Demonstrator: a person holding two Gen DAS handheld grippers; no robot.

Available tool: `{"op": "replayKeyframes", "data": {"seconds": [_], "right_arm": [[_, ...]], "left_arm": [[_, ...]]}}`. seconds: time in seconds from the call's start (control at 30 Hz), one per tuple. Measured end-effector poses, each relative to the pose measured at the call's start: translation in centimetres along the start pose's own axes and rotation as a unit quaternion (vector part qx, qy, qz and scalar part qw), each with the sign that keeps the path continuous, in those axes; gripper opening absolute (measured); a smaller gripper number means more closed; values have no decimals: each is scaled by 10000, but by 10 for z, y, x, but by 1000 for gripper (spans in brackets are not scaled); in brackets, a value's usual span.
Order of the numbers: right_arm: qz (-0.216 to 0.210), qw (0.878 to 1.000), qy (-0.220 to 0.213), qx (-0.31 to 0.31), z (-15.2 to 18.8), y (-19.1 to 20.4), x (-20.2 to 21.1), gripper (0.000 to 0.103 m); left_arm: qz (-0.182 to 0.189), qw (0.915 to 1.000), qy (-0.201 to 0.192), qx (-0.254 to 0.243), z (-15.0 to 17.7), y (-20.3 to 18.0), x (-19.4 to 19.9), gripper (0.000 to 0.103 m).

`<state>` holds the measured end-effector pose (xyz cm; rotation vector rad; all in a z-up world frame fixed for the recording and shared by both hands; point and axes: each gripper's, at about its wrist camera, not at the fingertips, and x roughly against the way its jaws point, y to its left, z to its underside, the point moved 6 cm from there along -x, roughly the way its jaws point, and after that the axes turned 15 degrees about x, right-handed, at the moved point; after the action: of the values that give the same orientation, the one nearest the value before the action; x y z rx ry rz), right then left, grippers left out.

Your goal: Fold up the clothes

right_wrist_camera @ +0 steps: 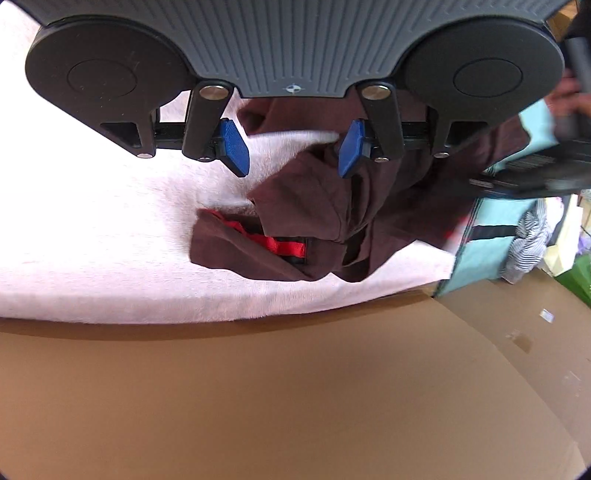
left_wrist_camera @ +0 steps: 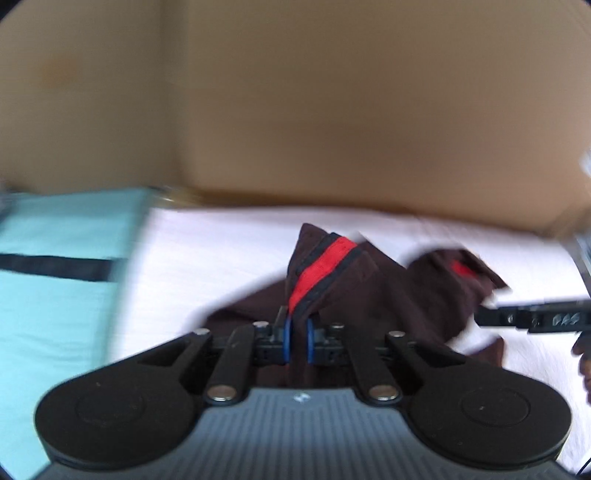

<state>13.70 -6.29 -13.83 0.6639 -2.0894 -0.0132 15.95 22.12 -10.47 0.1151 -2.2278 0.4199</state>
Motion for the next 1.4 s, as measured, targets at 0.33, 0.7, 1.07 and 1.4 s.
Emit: {"op": "replayKeyframes", "data": {"seconds": [0.33,0.7,1.07,1.4], "right_arm": [[-254,9991,11,-339,-13,0,-39,14],[91,9886,-1411,-523,-8,-43,132,11],[2115,9545,-1348,-1616,69,-159,208,15],[1618,9830,-762,-426,101,-87,176,48]], "left_arm": [[-2158,9651,-710,1302,-20,152,51,4],[-2095,9700,-621,1063,-15,142,36,4],[-1569,9860,-113,553,-4,80,-18,16],[178,9946,174,-1012,20,-81,12,79]]}}
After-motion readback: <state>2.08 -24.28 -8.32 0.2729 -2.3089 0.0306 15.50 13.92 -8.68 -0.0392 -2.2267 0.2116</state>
